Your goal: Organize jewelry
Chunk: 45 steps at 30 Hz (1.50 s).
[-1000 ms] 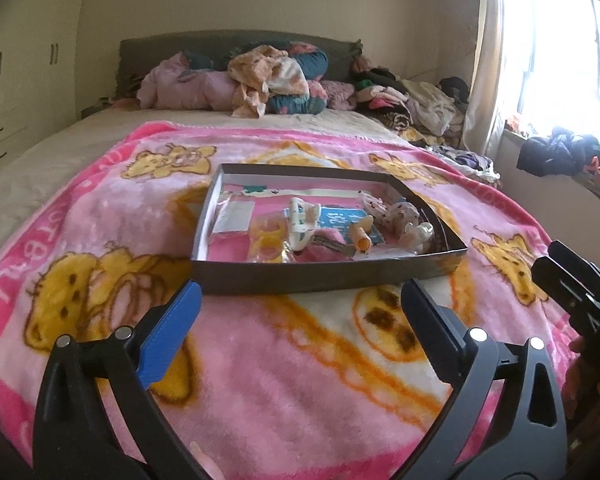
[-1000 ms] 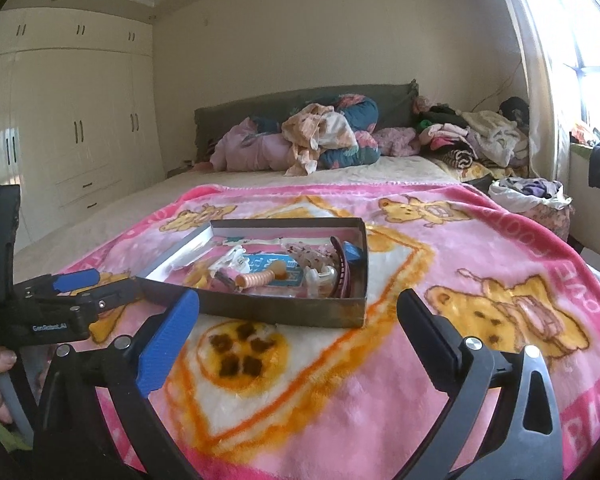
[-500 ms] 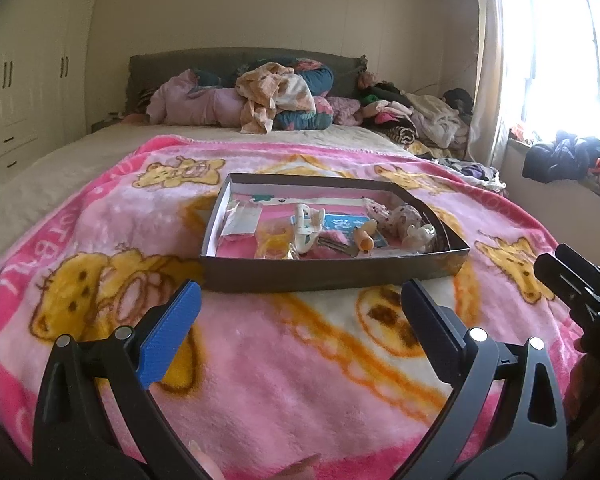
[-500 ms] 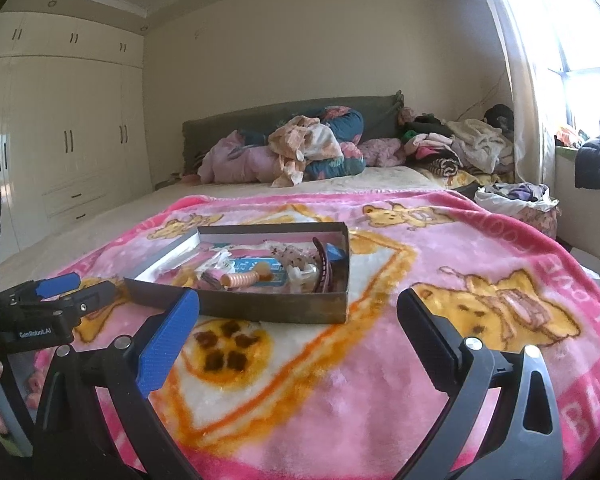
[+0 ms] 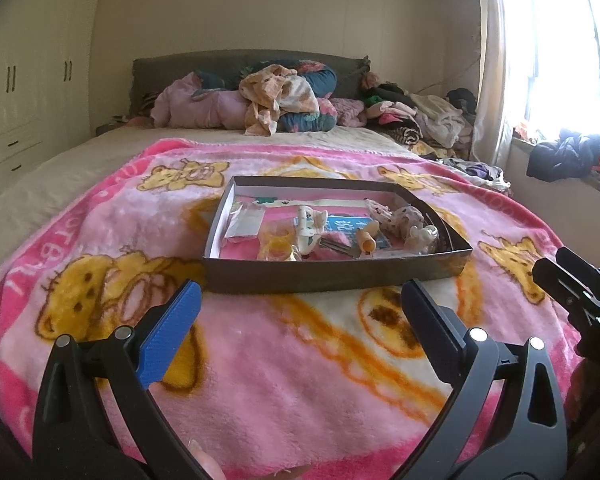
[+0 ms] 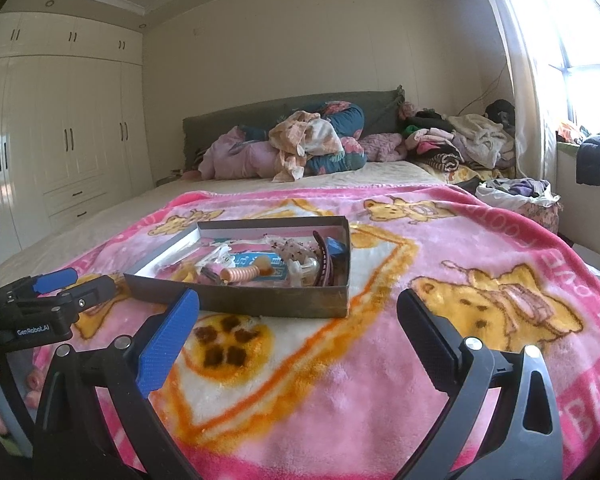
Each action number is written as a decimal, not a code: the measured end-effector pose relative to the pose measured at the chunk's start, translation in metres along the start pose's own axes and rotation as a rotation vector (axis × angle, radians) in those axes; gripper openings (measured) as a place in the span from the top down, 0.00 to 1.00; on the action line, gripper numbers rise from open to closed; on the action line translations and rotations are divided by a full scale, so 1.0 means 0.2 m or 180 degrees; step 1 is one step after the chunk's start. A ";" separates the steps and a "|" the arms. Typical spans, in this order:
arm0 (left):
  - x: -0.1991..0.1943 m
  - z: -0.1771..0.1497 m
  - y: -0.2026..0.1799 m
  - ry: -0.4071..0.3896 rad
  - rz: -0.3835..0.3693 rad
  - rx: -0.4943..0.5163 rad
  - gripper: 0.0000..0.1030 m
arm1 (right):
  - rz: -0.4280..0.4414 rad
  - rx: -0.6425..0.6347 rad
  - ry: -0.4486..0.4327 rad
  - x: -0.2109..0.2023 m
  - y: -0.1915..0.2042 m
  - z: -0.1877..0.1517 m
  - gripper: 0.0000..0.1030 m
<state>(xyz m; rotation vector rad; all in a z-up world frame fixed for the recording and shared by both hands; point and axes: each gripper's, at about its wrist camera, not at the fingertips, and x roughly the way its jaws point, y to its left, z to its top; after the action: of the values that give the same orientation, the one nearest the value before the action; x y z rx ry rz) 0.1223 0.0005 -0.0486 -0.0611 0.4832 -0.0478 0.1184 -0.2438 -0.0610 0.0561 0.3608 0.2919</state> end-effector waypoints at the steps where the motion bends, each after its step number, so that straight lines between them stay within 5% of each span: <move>1: 0.00 0.00 0.00 -0.0001 0.0000 0.0002 0.11 | 0.0001 0.0000 0.0006 0.00 0.00 0.00 0.06; 45: 0.00 0.00 0.00 0.0011 0.0038 0.0019 0.11 | 0.0028 0.0000 -0.0033 -0.03 0.00 0.01 0.06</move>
<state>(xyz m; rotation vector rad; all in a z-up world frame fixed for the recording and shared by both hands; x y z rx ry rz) 0.1223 0.0005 -0.0481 -0.0522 0.4869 -0.0376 0.1146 -0.2448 -0.0563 0.0593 0.3504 0.3003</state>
